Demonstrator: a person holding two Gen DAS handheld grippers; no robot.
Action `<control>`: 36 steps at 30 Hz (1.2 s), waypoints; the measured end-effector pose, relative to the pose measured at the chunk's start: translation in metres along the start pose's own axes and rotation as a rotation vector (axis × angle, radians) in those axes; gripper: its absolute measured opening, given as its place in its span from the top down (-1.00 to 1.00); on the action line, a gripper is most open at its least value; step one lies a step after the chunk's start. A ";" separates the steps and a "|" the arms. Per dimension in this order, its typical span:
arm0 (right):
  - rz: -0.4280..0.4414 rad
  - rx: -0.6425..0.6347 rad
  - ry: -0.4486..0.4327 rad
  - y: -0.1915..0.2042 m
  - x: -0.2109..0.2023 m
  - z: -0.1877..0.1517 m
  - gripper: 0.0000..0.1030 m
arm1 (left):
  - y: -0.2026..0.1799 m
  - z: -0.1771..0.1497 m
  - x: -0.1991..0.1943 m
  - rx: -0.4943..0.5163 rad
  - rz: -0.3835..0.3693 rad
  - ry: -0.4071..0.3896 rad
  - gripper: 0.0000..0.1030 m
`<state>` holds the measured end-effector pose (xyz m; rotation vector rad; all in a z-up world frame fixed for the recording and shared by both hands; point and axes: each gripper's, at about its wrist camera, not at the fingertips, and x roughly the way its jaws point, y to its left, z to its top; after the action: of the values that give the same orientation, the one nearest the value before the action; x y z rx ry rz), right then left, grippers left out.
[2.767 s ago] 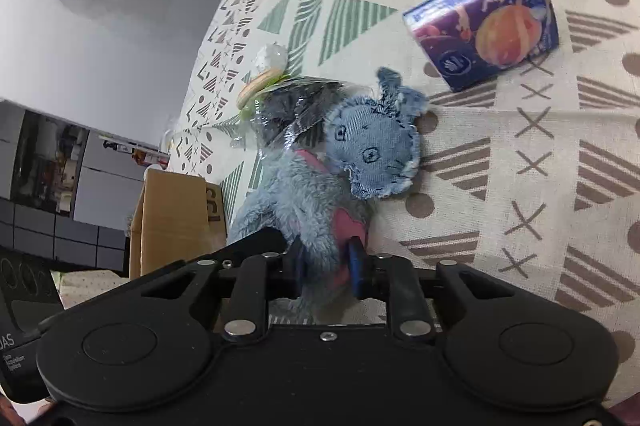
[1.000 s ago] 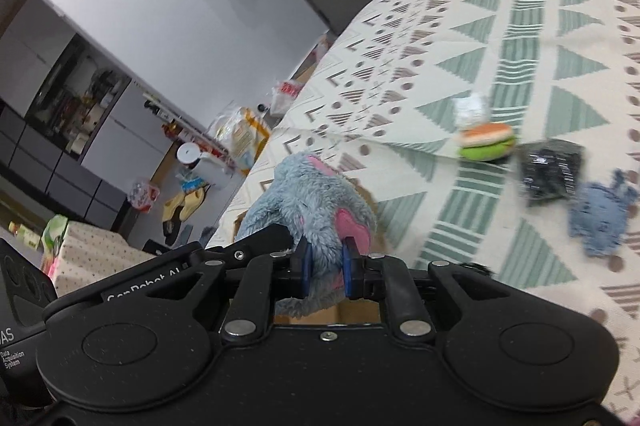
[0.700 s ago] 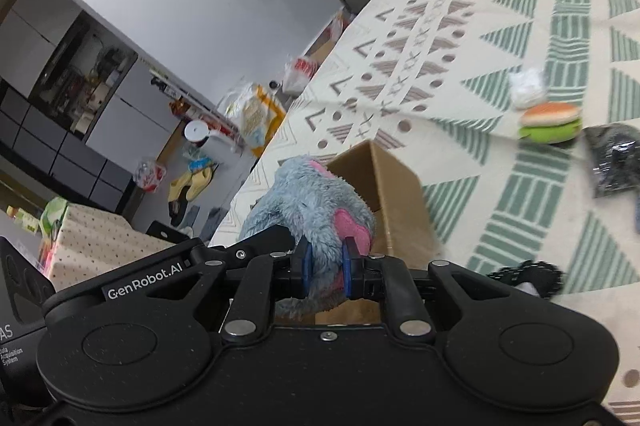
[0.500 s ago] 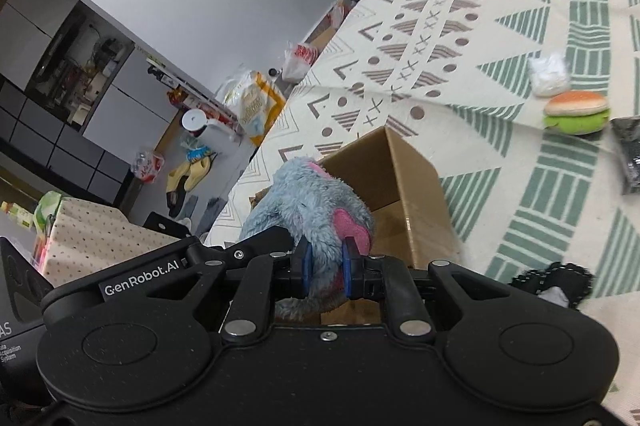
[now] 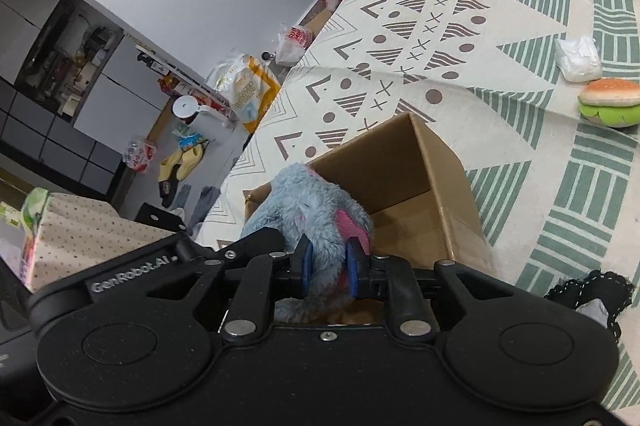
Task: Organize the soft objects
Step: 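Carry the grey plush with the right gripper into the cardboard box, then open the right gripper to release the plush and withdraw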
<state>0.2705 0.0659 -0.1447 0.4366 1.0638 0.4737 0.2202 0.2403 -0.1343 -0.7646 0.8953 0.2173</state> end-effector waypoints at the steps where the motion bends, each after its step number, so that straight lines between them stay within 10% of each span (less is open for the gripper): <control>1: -0.004 -0.004 0.002 0.000 0.000 -0.001 0.54 | 0.000 0.000 -0.001 -0.005 0.000 -0.003 0.21; 17: -0.017 -0.020 -0.071 -0.024 -0.081 -0.004 -0.04 | -0.037 -0.013 -0.027 0.089 0.063 -0.085 -0.49; 24: -0.077 -0.024 -0.133 -0.052 -0.126 -0.005 -0.68 | -0.054 -0.026 -0.029 0.143 0.135 -0.081 -0.62; 36: -0.157 0.019 -0.194 -0.105 -0.184 -0.013 -0.74 | -0.103 -0.071 -0.035 0.348 0.096 -0.064 -0.62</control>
<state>0.2007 -0.1219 -0.0759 0.4042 0.9070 0.2760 0.2022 0.1226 -0.0823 -0.3903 0.8803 0.1632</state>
